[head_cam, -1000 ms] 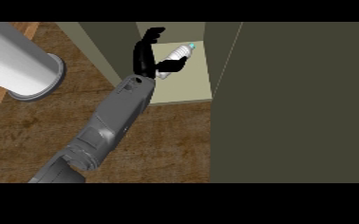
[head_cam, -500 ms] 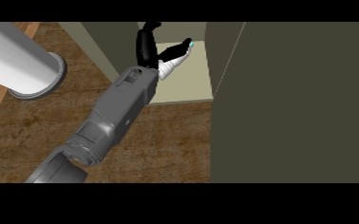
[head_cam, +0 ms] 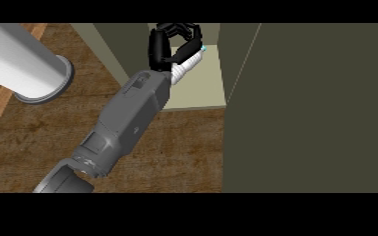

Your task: Pick up the bottled water, place it into the cabinet and close the cabinet

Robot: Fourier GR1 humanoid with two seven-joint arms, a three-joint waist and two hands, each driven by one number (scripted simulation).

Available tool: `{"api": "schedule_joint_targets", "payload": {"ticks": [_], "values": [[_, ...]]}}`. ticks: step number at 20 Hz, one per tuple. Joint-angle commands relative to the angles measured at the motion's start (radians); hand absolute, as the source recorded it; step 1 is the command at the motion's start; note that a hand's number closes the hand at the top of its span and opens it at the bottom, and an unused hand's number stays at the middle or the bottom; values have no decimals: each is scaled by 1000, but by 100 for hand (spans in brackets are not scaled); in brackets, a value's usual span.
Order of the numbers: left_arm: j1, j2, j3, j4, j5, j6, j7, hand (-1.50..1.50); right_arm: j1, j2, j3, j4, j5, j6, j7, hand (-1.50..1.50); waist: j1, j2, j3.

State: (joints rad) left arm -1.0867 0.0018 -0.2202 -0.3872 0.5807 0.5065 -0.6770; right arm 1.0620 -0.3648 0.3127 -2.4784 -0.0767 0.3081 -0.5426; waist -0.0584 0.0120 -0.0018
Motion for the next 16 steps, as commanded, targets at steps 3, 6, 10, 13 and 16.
{"api": "schedule_joint_targets", "payload": {"ticks": [3, 6, 10, 13, 16], "values": [[87, -2, -96, -108, 91, -45, 0, 150, 45, -25, -18, -173, -46, -3, 74, -150, 5, -9, 0], [143, -2, -172, -233, 135, -115, 62, 150, 53, -2, 24, -149, 13, -29, 78, -150, 21, -18, 0], [290, -2, -251, -380, 192, -242, 61, -150, 43, 12, 73, -161, 42, -56, 101, -150, 47, -21, -1], [406, -2, -339, -505, 218, -237, 90, -150, 62, 6, 94, -170, 70, -63, 97, -150, 56, -25, -1], [533, -2, -424, -648, 203, -217, 90, -150, 47, 1, 59, -154, 40, -75, 89, -150, 74, -26, 1]]}}
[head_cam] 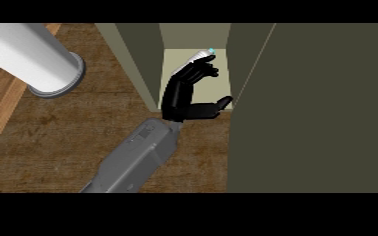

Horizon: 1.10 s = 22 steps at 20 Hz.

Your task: Pick up the bottled water, place it into the cabinet and close the cabinet

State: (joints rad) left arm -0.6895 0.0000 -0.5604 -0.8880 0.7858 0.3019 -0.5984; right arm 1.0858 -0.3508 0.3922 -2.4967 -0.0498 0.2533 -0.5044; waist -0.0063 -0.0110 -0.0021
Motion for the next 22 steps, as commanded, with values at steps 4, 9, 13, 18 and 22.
{"api": "schedule_joint_targets", "payload": {"ticks": [4, 9, 13, 18, 22], "values": [[299, 84, -127, -330, -26, 22, 30, -150, 70, -9, 40, -165, 75, -51, 50, -150, 32, -7, 0], [520, 211, -163, -560, -41, 91, 25, -150, 53, -21, 32, -142, 85, -67, 21, -150, 42, -7, 1], [670, 310, -152, -648, -28, 23, -47, -150, 51, -133, 46, -178, 132, -2, 54, 150, 47, -1, -2], [773, 437, -147, -762, -34, -50, -90, -150, -68, -251, 42, -151, 221, 85, 20, 150, 63, -9, -3], [880, 534, -114, -816, -17, -120, -151, -150, -114, -311, 76, -186, 246, 102, 61, 150, 64, -8, -6]]}}
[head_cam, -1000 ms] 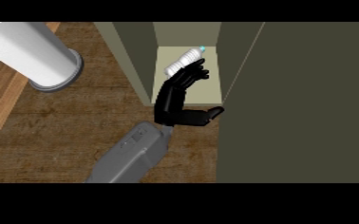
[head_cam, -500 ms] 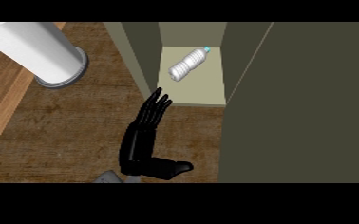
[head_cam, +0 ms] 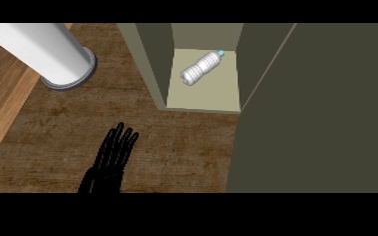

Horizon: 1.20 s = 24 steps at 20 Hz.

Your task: Pick up the bottled water, place it into the cabinet and close the cabinet

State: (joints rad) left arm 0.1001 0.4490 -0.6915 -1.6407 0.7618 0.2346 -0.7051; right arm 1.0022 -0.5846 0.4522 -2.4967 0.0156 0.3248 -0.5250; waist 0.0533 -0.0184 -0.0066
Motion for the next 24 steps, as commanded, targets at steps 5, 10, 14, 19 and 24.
{"api": "schedule_joint_targets", "payload": {"ticks": [5, 10, 14, 19, 24], "values": [[170, 175, 78, -103, 31, -109, -91, -150, -132, -77, 110, -205, 176, 7, 162, 150, 15, 11, -3], [274, 310, 143, -149, 65, -234, -147, -150, -198, -50, 217, -184, 129, -38, 291, 150, 34, 18, -4], [321, 363, 184, -113, 81, -326, -199, -150, -298, -15, 284, -139, 92, -63, 394, 150, 47, 27, -5], [340, 416, 210, -107, 91, -395, -213, -150, -508, -21, 279, -107, 67, -11, 461, 150, 89, 34, -7], [323, 446, 252, -109, 116, -420, -209, -150, -650, -16, 288, -40, 38, 7, 551, 150, 106, 42, -11]]}}
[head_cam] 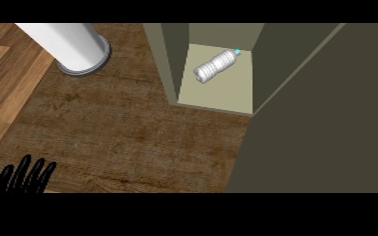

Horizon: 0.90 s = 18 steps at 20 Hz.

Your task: Pick up the bottled water, place it into the cabinet and close the cabinet

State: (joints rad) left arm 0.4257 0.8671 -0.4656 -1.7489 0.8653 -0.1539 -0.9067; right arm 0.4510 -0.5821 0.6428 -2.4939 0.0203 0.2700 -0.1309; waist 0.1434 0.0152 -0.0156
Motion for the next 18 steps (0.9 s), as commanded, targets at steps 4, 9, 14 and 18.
{"api": "schedule_joint_targets", "payload": {"ticks": [4, 9, 14, 18], "values": [[-3, 37, 51, 34, 23, -58, -23, -150, -172, 42, 135, 23, 3, 38, 215, 150, 15, 10, -4], [10, 63, 49, 7, 10, -78, -20, -150, -239, 130, 128, 80, -47, -6, 265, 150, 42, 18, -3], [0, 84, 85, 25, 36, -101, -17, -150, -269, 186, 96, 119, -88, -31, 303, 150, 39, 26, -3], [-2, 98, 100, 19, 45, -109, -12, -150, -299, 247, 74, 166, -152, -58, 346, 150, 48, 32, -1]]}}
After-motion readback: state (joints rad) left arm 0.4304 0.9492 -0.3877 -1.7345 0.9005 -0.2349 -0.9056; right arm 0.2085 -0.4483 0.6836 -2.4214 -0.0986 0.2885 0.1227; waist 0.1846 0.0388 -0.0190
